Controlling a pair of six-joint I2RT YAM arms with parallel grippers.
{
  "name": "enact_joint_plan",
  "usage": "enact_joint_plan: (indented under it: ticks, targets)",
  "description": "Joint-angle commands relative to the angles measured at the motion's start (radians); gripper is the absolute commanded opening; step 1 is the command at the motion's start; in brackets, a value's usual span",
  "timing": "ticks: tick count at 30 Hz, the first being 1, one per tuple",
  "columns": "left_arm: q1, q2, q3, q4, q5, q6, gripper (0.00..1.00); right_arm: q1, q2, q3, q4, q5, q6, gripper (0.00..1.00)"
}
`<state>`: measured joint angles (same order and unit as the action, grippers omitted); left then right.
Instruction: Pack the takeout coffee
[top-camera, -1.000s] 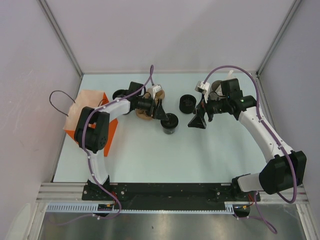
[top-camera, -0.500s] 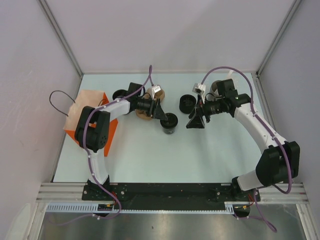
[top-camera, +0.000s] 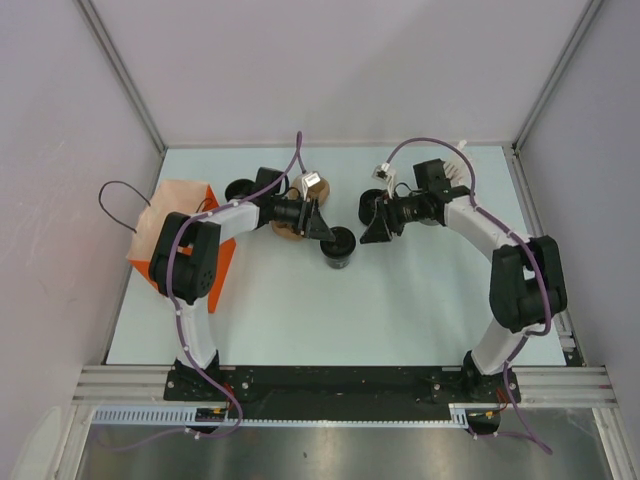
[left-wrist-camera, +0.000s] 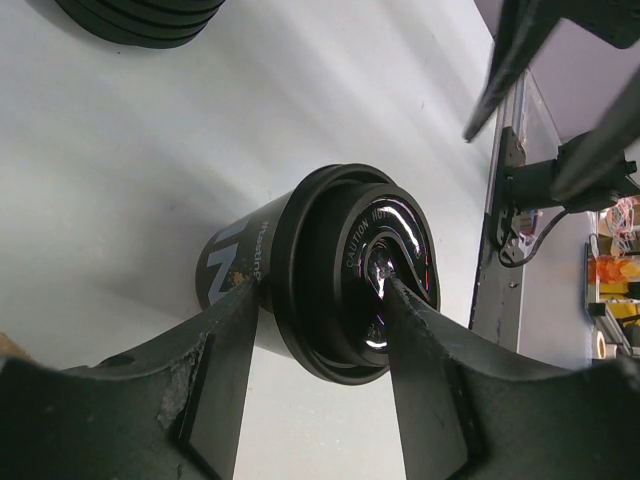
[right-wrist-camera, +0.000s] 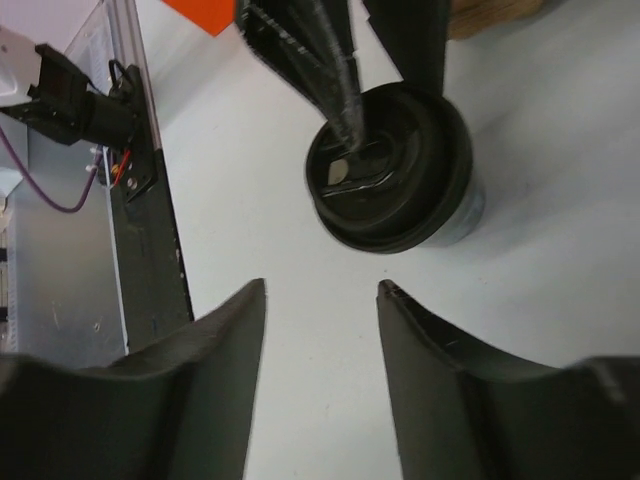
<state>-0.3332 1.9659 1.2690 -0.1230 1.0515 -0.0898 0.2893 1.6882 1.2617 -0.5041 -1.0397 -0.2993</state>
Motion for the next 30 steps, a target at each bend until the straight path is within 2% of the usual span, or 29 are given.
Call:
enact_joint_plan:
  ticks: [1, 2, 6, 14, 19, 26, 30]
  targets:
    - [0.002, 0.025, -0.036, 0.002, -0.058, 0.035, 0.56, -0.016, 0.062, 0.005, 0.226, -0.002, 0.186, 0.47]
    - [0.002, 0.027, -0.037, 0.000, -0.059, 0.033, 0.56, -0.018, 0.086, 0.005, 0.281, -0.002, 0.216, 0.43]
    - [-0.001, 0.024, -0.039, -0.001, -0.061, 0.044, 0.57, -0.019, 0.151, 0.010, 0.395, 0.001, 0.325, 0.36]
    - [-0.006, 0.011, -0.051, -0.003, -0.071, 0.058, 0.57, -0.010, 0.263, 0.027, 0.539, 0.012, 0.486, 0.33]
    - [-0.006, 0.007, -0.059, 0.002, -0.074, 0.056, 0.57, 0.002, 0.294, 0.038, 0.552, -0.013, 0.514, 0.34]
    - [-0.006, 0.005, -0.066, 0.005, -0.079, 0.058, 0.57, -0.010, 0.277, 0.038, 0.546, -0.029, 0.549, 0.45]
    - [-0.006, -0.001, -0.068, 0.006, -0.082, 0.058, 0.57, -0.021, 0.266, 0.038, 0.569, -0.049, 0.586, 0.47]
